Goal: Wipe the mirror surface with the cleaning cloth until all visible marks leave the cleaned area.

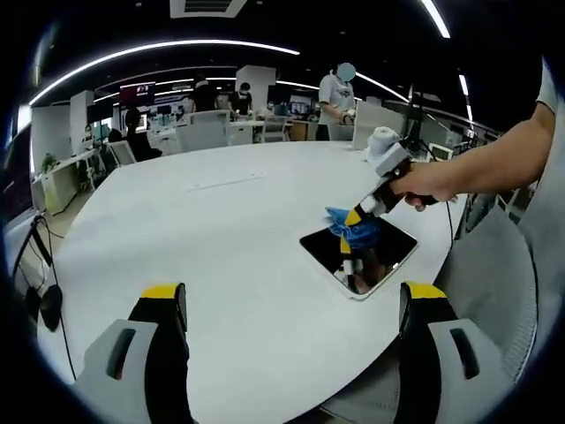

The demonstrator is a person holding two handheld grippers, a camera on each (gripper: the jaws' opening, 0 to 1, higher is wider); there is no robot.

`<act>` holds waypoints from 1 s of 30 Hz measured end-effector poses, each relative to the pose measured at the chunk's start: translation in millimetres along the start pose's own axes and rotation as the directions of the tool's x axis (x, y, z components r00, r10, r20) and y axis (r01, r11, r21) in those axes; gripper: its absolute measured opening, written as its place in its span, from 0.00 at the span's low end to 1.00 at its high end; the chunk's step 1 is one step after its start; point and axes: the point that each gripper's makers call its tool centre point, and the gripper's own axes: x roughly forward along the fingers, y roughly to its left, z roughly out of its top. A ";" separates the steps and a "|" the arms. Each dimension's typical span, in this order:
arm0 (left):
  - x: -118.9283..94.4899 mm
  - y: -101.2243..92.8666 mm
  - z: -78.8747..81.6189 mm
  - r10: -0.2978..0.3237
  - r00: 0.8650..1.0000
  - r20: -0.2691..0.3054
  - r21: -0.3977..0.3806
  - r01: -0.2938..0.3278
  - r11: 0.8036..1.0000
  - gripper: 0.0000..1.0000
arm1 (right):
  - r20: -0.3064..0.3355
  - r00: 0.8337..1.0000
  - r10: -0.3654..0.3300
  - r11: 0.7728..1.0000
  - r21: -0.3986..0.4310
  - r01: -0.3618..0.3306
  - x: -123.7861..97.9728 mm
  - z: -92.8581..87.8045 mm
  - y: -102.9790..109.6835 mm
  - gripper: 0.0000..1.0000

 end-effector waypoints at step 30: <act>-1.2 2.8 -2.5 -0.004 1.000 -0.004 -0.006 0.004 1.000 0.99 | -0.032 0.994 0.105 0.992 -0.065 -0.106 26.9 12.3 89.2 0.04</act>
